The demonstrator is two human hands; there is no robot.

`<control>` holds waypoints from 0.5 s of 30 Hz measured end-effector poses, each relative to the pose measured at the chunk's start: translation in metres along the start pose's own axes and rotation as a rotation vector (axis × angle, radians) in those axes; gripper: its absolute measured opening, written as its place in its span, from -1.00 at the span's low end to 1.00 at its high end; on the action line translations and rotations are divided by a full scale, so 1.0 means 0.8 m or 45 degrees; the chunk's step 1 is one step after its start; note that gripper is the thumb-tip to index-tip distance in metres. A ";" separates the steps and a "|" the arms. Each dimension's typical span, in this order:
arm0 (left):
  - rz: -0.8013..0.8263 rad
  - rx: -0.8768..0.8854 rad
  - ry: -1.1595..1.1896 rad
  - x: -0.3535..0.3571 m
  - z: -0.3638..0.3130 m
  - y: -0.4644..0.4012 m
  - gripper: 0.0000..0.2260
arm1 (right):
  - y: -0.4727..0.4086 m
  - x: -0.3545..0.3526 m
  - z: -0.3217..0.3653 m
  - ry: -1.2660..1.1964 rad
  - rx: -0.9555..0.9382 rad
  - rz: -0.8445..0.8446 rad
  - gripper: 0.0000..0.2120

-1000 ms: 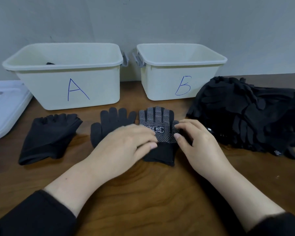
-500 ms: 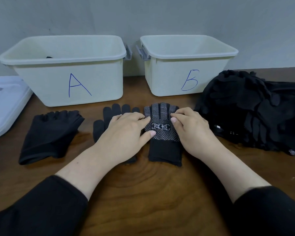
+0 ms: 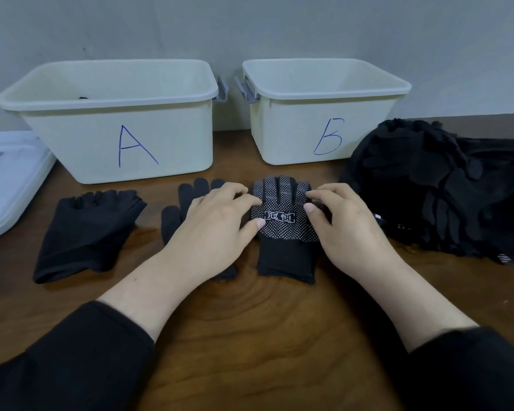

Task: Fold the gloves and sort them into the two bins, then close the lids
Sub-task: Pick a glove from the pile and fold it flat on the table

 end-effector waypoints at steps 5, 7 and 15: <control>0.155 0.172 0.051 0.009 -0.012 0.013 -0.66 | 0.024 -0.025 0.019 -0.216 -0.291 0.053 -0.93; 0.157 0.178 0.032 0.011 -0.011 0.013 -0.61 | 0.043 -0.017 0.032 -0.193 -0.478 0.209 -0.90; 0.199 0.392 0.113 0.009 -0.027 0.030 -0.58 | 0.068 -0.007 0.023 0.013 -0.603 0.342 -0.64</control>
Point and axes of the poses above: each hand's wrist, its own y-axis away from the middle knuckle, its own x-axis out of the palm, z = x × y, the point moved 8 cm from there along -y, towards the middle knuckle, and after that the axes turned 9 degrees about y, right-handed, at the moved point
